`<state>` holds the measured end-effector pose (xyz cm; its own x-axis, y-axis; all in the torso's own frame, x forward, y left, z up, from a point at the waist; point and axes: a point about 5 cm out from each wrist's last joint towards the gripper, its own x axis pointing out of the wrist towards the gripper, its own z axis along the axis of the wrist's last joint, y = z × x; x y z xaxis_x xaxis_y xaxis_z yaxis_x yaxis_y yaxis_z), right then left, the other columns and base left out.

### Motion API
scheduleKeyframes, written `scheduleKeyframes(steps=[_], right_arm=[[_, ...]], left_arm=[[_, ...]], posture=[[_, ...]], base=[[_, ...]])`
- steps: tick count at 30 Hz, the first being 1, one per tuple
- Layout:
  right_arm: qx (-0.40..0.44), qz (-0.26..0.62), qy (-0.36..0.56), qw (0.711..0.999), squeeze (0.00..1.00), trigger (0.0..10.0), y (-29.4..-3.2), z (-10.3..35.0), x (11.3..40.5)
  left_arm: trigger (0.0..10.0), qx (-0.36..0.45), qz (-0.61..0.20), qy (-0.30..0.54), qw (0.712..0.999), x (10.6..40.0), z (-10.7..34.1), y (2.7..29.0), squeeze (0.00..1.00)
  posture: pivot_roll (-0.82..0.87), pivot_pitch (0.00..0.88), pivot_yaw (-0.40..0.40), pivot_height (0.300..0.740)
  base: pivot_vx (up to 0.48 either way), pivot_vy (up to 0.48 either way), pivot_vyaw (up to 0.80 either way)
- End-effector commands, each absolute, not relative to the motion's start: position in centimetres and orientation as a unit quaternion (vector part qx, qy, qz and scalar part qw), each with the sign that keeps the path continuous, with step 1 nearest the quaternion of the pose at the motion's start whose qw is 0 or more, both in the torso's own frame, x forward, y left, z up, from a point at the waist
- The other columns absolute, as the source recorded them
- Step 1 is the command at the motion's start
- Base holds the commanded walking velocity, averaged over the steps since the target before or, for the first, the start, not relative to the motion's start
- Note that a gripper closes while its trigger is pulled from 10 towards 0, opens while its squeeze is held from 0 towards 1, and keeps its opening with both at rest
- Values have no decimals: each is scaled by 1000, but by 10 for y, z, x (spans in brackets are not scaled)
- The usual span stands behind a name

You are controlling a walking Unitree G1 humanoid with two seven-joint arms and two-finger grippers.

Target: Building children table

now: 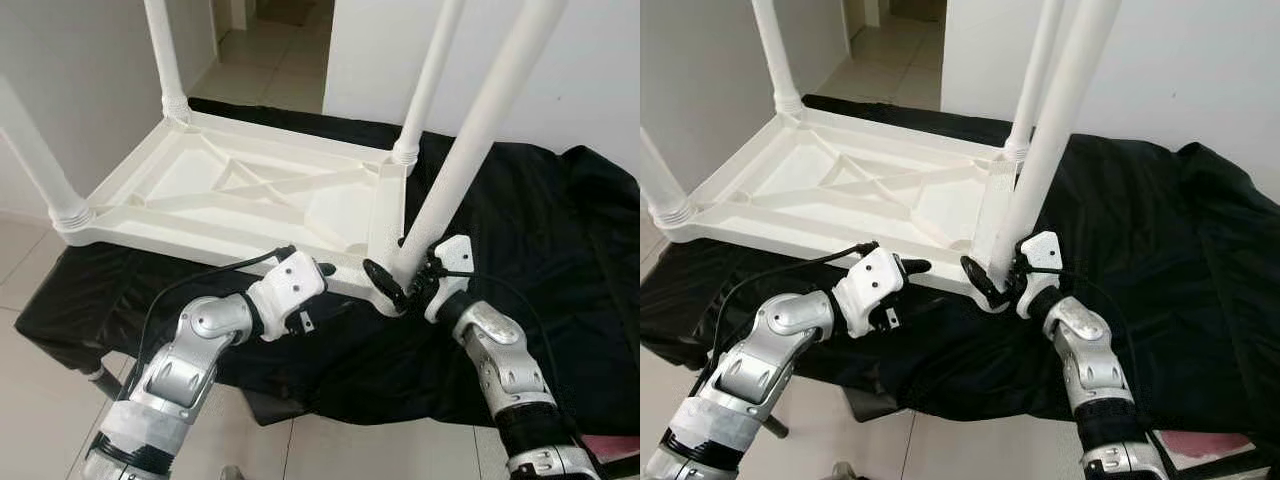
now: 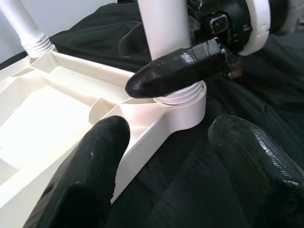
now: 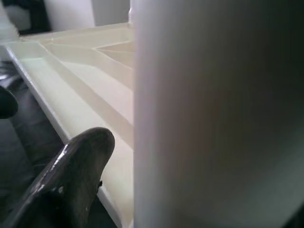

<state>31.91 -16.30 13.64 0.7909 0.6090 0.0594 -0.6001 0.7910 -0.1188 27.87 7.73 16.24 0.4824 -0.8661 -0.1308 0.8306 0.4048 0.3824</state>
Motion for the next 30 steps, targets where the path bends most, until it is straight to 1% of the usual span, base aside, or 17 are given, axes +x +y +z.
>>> scheduleKeyframes(steps=[1,2,4,5,13,14,16,17,24,30], right_arm=[[-54,330,-29,942,0,6941,-164,129,320],[-54,337,-27,940,0,1647,-165,127,321],[-53,341,-27,938,0,1647,-165,127,321],[-54,355,-20,933,0,0,-166,124,321],[-54,360,-15,931,0,0,-169,119,321],[-52,364,-15,930,0,2196,-169,119,320],[-51,366,-15,929,0,2196,-169,118,320],[-51,366,-15,929,0,10000,-168,118,319],[-59,330,-7,942,0,10000,-169,116,318],[-58,289,-3,956,0,10000,-162,112,315]], left_arm=[[10000,200,-491,-43,847,279,162,78,0],[10000,200,-490,-43,847,279,162,78,0],[10000,200,-490,-43,848,279,163,79,0],[10000,200,-488,-42,849,279,162,80,0],[10000,200,-489,-41,848,277,161,78,0],[10000,200,-489,-40,848,277,161,78,0],[10000,201,-489,-40,848,277,161,78,0],[10000,201,-490,-40,847,277,161,78,0],[10000,199,-495,-38,845,276,159,76,0],[10000,196,-499,-39,844,274,159,72,0]], posture=[[38,21,-70,740],[42,23,-74,740],[42,23,-74,740],[45,25,-75,740],[42,25,-75,740],[41,26,-74,740],[41,26,-74,740],[36,27,-72,740],[29,29,-73,740],[22,31,-72,740]], base=[[0,0,0],[0,0,0],[0,0,0],[0,0,0],[0,0,0],[0,0,0],[0,0,0],[0,0,0],[0,0,0],[0,0,0]])
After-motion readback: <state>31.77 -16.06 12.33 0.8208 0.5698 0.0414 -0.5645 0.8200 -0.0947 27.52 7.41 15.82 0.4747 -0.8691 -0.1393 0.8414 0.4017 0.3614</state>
